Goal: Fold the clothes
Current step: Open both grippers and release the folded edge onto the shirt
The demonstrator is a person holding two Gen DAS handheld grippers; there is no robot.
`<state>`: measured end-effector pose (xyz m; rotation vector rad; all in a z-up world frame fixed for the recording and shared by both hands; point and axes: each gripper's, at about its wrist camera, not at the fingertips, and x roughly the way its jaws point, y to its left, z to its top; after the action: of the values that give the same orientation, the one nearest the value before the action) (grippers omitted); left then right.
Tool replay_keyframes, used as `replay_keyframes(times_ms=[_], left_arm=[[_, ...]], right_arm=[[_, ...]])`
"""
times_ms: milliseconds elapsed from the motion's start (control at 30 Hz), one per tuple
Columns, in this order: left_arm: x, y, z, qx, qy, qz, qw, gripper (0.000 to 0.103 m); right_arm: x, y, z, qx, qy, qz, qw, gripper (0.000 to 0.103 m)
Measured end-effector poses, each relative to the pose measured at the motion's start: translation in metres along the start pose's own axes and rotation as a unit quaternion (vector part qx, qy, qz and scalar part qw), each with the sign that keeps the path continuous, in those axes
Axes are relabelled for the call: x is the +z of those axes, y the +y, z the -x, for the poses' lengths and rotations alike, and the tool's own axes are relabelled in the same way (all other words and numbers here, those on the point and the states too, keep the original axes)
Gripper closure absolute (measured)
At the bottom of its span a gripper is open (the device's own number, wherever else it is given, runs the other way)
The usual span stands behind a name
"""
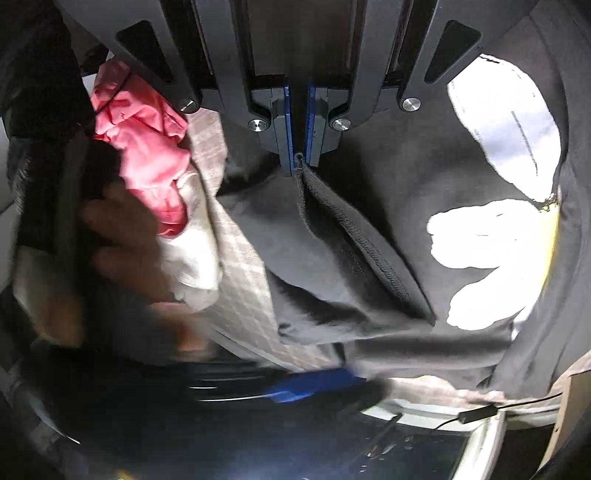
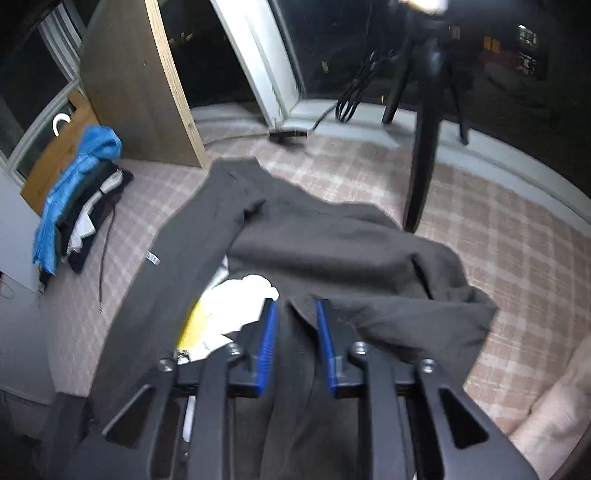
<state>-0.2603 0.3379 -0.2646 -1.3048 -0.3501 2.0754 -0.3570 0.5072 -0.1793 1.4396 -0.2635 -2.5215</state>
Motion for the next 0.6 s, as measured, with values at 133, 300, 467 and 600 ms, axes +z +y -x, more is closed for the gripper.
replay_keyframes(times_ms=[133,300,467,600], left_arm=[[0.0,0.01,0.002,0.001,0.001,0.024,0.9997,0.098],[-0.001,0.022,0.007,0.004,0.018,0.052,0.9985,0.095],[0.005,0.032,0.021,0.017,0.021,0.076,0.9967,0.08],[0.04,0.04,0.034,0.05,-0.023,0.062,0.9966,0.057]], right_arm=[[-0.02,-0.031,0.064,0.01,-0.062,-0.055,0.996,0.076],[-0.075,-0.068,0.076,-0.044,-0.02,-0.099,0.994,0.076],[-0.073,-0.079,0.057,-0.084,-0.011,-0.086,0.993,0.076],[-0.044,-0.099,0.035,-0.083,-0.019,-0.111,0.99,0.075]])
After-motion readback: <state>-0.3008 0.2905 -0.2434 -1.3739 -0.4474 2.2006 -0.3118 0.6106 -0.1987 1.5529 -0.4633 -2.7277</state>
